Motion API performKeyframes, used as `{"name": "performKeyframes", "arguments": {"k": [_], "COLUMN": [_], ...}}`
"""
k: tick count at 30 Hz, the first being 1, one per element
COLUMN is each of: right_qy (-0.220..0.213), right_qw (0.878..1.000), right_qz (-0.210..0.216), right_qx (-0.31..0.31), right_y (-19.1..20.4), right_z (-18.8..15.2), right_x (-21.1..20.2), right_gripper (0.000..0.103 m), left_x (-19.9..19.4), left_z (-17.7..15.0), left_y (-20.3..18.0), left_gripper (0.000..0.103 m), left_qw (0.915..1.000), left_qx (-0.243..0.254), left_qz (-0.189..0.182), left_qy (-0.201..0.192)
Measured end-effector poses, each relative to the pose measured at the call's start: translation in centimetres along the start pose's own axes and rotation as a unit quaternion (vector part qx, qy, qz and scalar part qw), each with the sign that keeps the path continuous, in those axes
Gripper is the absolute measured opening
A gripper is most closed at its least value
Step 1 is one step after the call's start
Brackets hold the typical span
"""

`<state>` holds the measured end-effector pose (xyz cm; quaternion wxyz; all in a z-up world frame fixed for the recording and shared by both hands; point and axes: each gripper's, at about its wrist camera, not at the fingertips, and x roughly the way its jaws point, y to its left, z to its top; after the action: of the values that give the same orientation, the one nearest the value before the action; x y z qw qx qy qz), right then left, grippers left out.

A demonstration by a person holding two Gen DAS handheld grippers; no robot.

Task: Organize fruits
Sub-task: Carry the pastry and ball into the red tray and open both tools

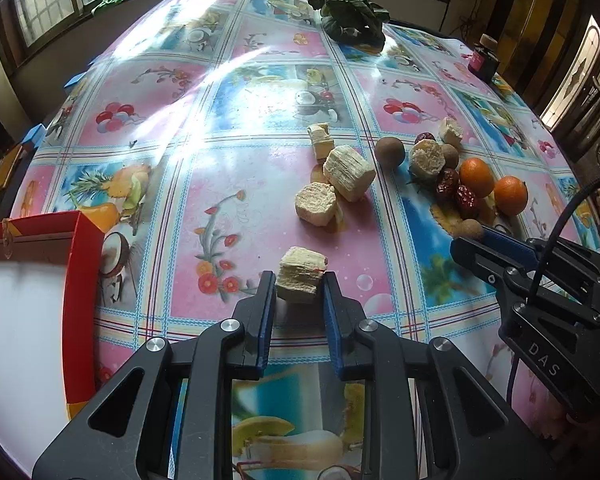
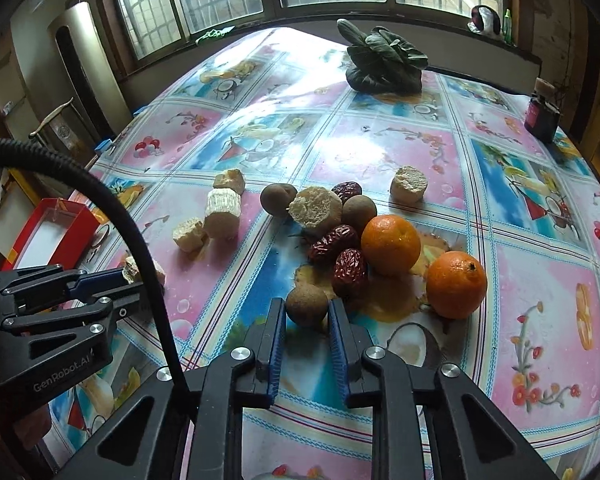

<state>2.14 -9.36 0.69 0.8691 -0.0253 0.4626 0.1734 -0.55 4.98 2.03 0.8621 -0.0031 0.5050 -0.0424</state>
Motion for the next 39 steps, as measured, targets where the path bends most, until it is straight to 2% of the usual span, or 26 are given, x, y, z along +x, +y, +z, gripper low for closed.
{"name": "performKeyframes", "arguments": {"k": [6,14,23,25,28,30,33,39], "right_qy": [-0.014,-0.033,-0.029,-0.028,-0.028,-0.025,-0.018,-0.009], "right_qw": [1.000,0.998,0.992,0.990,0.987,0.986,0.983,0.976], "right_qz": [0.011,0.052,0.101,0.113,0.130,0.140,0.154,0.180], "right_qx": [0.001,-0.032,-0.076,-0.082,-0.088,-0.091,-0.103,-0.126], "right_y": [0.8,5.5,11.4,12.5,14.0,14.9,16.5,19.7], "right_z": [-0.6,-0.3,0.8,1.2,1.8,2.2,2.7,3.8], "right_x": [-2.3,-4.2,-3.8,-3.7,-3.3,-2.8,-2.1,-0.6], "right_gripper": [0.021,0.021,0.021,0.021,0.021,0.021,0.021,0.021], "left_x": [-2.4,-5.8,-7.7,-7.8,-8.2,-8.5,-9.0,-7.8], "left_z": [-0.5,-1.3,-2.5,-2.7,-3.0,-3.1,-3.3,-4.0], "left_y": [1.1,4.4,9.7,11.0,12.8,13.8,15.1,18.3], "left_gripper": [0.018,0.018,0.018,0.018,0.015,0.014,0.014,0.014], "left_qw": [0.9999,0.9988,0.9949,0.9946,0.9907,0.9902,0.9874,0.9849], "left_qx": [-0.012,-0.032,-0.068,-0.079,-0.093,-0.105,-0.111,-0.145], "left_qz": [-0.002,0.020,0.065,0.059,0.091,0.084,0.103,0.091], "left_qy": [-0.009,-0.029,-0.036,-0.033,-0.038,-0.039,-0.047,-0.025]}}
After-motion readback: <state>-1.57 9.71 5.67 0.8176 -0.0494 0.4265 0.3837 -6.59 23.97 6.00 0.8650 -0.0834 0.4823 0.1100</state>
